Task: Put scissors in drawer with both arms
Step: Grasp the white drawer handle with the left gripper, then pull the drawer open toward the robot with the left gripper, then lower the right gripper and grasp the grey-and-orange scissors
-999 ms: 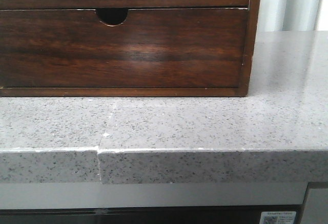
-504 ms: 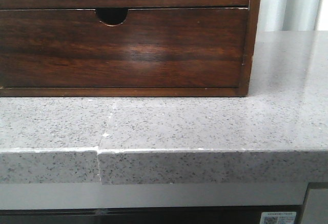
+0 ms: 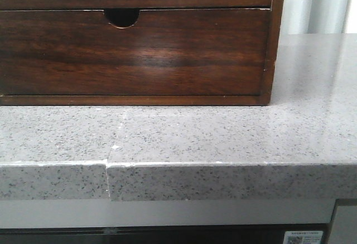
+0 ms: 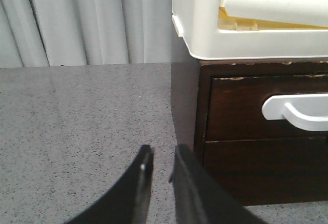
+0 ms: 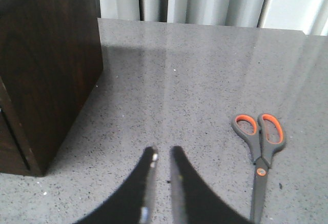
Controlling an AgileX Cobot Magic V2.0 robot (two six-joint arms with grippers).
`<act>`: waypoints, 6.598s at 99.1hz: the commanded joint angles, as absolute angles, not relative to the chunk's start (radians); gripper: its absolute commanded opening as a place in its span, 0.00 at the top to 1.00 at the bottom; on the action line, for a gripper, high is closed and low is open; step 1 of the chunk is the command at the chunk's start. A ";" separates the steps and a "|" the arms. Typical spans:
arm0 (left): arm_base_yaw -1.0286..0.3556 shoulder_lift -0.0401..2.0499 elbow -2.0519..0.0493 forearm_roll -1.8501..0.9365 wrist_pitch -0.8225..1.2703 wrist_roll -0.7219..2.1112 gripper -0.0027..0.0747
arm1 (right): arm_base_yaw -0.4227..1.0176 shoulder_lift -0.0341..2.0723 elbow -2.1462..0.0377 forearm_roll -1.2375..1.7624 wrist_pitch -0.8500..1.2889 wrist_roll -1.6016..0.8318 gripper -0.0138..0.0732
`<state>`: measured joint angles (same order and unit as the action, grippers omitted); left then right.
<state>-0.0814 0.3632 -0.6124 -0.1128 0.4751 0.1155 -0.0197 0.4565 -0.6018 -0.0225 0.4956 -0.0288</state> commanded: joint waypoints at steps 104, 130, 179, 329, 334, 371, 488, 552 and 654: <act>-0.081 0.614 -0.648 -1.019 0.427 0.114 0.21 | -0.026 0.470 -0.638 -0.050 0.437 -0.032 0.12; -0.081 0.826 -0.648 -1.392 0.540 0.415 0.27 | -0.026 0.470 -0.638 -0.048 0.437 -0.032 0.12; -0.081 1.105 -0.665 -1.868 0.833 0.865 0.47 | -0.026 0.470 -0.638 -0.048 0.437 -0.032 0.12; -0.128 1.091 -0.613 -1.832 1.005 0.869 0.96 | -0.026 0.470 -0.638 -0.046 0.447 -0.032 0.12; -0.128 1.048 -0.577 -1.832 1.005 0.869 0.97 | -0.026 0.470 -0.638 -0.046 0.449 -0.032 0.12; -0.128 0.741 -0.381 -1.832 0.985 0.869 0.99 | -0.026 0.470 -0.638 -0.042 0.449 -0.032 0.12; -0.128 0.608 -0.353 -1.525 0.942 0.753 0.47 | -0.026 0.470 -0.638 -0.042 0.458 -0.032 0.12; -0.180 0.353 -0.723 -0.275 0.848 0.260 0.47 | -0.093 0.901 -0.923 -0.278 0.914 0.189 0.17; -0.252 0.353 -0.723 -0.233 0.787 0.268 0.47 | -0.410 1.730 -1.464 0.096 1.130 -0.230 0.42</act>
<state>-0.2433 0.3427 -0.6906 -0.2174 0.8582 0.2749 -0.4162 1.7347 -1.4000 0.0968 1.1153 -0.2147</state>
